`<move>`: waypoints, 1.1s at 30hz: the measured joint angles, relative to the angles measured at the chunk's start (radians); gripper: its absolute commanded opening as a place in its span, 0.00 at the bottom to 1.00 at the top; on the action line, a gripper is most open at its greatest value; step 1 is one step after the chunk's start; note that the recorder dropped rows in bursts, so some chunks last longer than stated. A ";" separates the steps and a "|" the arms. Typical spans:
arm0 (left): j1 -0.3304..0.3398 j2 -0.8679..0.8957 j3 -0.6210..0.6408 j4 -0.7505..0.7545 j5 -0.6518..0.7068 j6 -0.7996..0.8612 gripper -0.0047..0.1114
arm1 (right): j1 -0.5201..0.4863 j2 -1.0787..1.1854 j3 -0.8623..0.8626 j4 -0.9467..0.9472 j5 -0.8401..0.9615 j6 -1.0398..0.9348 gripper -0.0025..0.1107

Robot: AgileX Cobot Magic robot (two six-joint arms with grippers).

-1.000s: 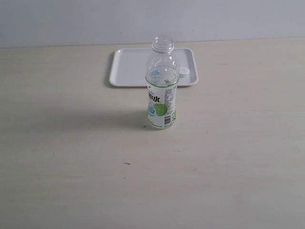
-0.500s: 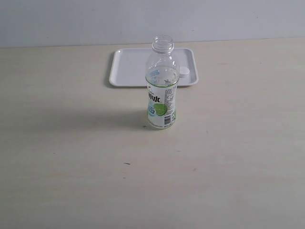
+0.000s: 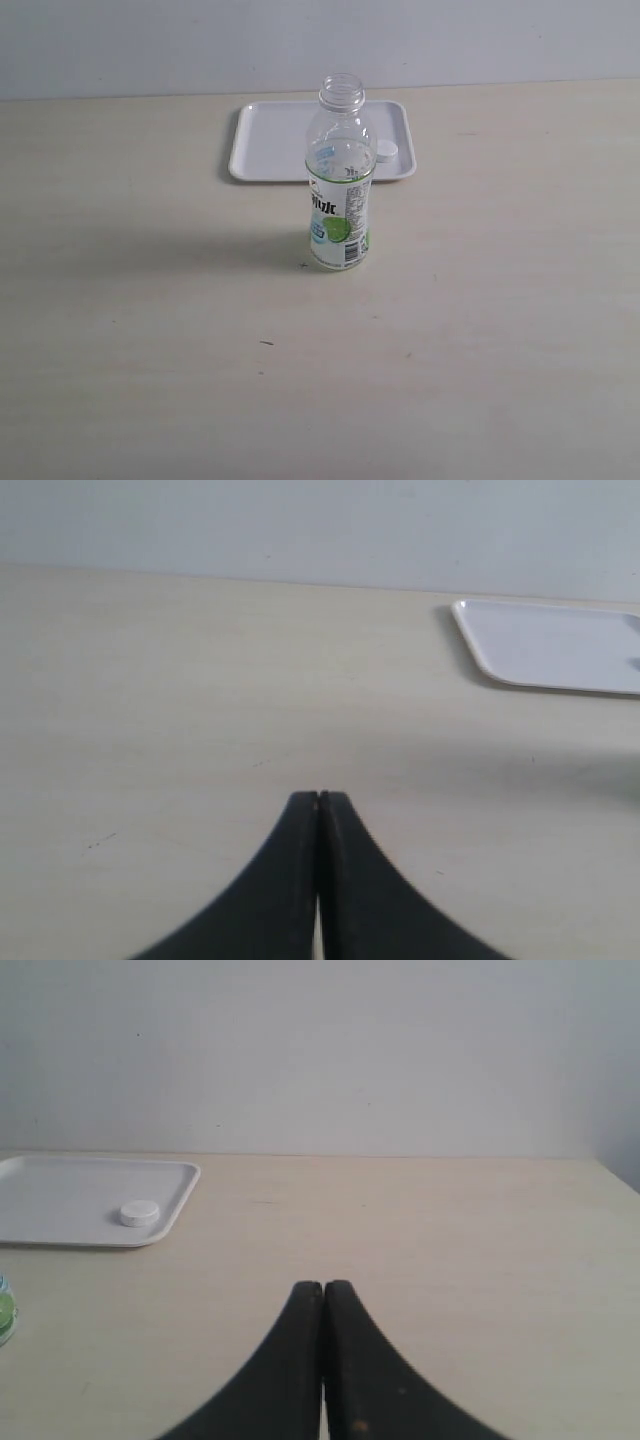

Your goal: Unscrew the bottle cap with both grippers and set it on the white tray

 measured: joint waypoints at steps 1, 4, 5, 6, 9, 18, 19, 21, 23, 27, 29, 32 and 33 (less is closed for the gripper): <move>0.000 0.000 0.000 0.000 0.000 0.000 0.04 | 0.000 0.000 0.000 0.000 0.002 0.000 0.02; 0.000 0.000 0.000 0.000 0.000 0.000 0.04 | 0.000 0.000 0.000 0.000 0.017 0.000 0.02; 0.000 0.000 0.000 0.000 0.000 0.000 0.04 | 0.000 0.000 0.000 0.000 0.025 0.000 0.02; 0.000 0.000 0.000 0.000 0.000 0.000 0.04 | 0.000 0.000 0.000 0.000 0.037 0.000 0.02; 0.000 0.000 0.000 0.000 0.000 0.000 0.04 | 0.000 0.000 0.000 0.000 0.075 0.000 0.02; 0.000 0.000 0.000 0.000 0.000 0.000 0.04 | 0.000 0.000 0.000 0.004 0.104 0.000 0.02; 0.000 0.000 0.000 0.000 0.000 0.000 0.04 | 0.000 0.000 0.000 0.004 0.104 0.000 0.02; 0.000 0.000 0.000 0.000 0.000 0.000 0.04 | 0.000 0.000 0.000 0.004 0.105 0.000 0.02; 0.000 0.000 0.000 0.000 0.000 0.000 0.04 | 0.000 0.000 0.000 0.004 0.105 0.002 0.02; 0.000 0.000 0.000 0.000 0.000 0.002 0.04 | 0.000 0.000 0.000 0.004 0.105 0.004 0.02; 0.000 0.000 0.000 0.000 0.000 0.002 0.04 | 0.000 0.000 0.000 0.004 0.105 0.004 0.02; 0.000 0.000 0.000 0.000 0.000 0.004 0.04 | 0.000 0.000 0.000 0.004 0.105 0.006 0.02; 0.000 0.000 0.000 0.000 0.000 0.004 0.04 | 0.000 0.000 0.000 0.004 0.105 0.006 0.02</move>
